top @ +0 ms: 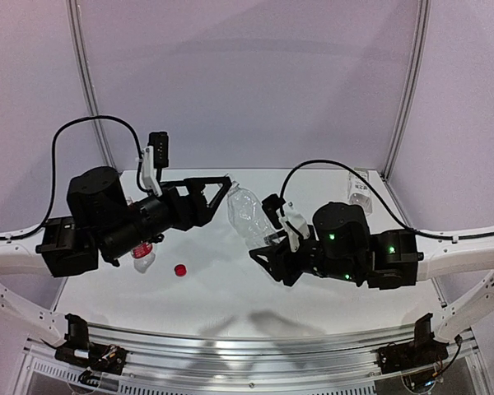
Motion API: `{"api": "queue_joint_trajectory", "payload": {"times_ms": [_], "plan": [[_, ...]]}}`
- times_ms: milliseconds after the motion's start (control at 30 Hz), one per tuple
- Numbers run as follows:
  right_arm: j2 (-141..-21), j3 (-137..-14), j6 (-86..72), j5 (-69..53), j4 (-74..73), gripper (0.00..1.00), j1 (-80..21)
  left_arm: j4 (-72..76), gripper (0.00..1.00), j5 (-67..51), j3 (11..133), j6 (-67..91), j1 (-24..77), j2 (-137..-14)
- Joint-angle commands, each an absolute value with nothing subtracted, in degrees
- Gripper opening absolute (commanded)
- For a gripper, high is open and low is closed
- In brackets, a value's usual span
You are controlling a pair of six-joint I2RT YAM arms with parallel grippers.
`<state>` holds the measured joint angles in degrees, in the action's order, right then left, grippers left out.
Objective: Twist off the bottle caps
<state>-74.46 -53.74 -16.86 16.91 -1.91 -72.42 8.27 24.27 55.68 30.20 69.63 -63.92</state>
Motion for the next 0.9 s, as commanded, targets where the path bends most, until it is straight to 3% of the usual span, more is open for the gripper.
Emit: {"api": "queue_joint_trajectory", "payload": {"times_ms": [0,167,467,867], "plan": [[-70.8,-53.1,-17.3,14.0,-1.3,0.13,-72.4,8.2,0.92,17.5,53.0,22.6,69.2,-57.5],[-67.6,-51.0,-16.6,1.2,3.0,0.13,-72.3,7.1,0.92,11.4,49.3,17.6,68.0,-50.3],[-67.0,-50.7,-16.6,-16.7,6.3,0.13,-72.4,10.5,0.88,-11.2,47.7,15.9,64.2,-45.2],[-70.4,-52.9,-17.3,-23.9,5.7,0.13,-72.4,10.8,0.78,-15.2,52.4,13.0,66.8,-51.7]]}}
